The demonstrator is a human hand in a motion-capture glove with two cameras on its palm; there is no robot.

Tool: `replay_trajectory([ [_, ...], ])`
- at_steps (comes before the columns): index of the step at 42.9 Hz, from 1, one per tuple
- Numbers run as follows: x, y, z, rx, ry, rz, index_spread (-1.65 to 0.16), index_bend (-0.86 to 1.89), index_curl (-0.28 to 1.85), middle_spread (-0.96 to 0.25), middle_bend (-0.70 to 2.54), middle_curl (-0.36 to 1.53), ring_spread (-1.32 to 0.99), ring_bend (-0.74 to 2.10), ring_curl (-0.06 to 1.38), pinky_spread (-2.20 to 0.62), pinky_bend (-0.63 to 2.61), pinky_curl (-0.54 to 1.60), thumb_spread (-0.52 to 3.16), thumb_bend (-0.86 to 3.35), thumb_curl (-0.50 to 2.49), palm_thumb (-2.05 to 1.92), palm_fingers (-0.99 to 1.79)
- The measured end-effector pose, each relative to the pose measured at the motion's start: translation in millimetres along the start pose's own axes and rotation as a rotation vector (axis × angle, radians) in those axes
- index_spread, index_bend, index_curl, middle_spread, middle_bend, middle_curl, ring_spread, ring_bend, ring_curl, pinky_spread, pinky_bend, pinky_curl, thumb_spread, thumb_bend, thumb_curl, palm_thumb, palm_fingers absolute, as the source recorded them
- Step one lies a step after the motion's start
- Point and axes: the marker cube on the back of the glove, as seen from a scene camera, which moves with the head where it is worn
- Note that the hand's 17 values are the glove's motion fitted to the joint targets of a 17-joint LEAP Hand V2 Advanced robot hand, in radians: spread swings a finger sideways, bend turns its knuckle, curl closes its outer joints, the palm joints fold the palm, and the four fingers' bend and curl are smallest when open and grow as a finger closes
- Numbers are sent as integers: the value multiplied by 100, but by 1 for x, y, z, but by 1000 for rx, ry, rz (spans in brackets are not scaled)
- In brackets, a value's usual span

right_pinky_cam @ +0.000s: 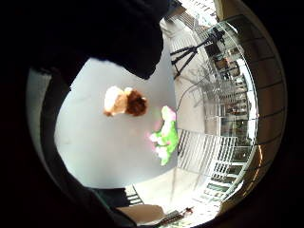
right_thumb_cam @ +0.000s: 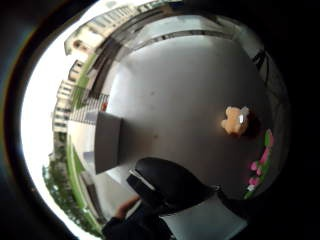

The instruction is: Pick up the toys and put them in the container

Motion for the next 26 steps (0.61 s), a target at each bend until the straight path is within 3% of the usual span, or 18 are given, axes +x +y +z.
replay_trajectory([
  [26,74,-3,141,-193,-97,163,-34,17,38,-1,10,19,-1,12,10,7,105,35,88,-8,24,-9,-24],
])
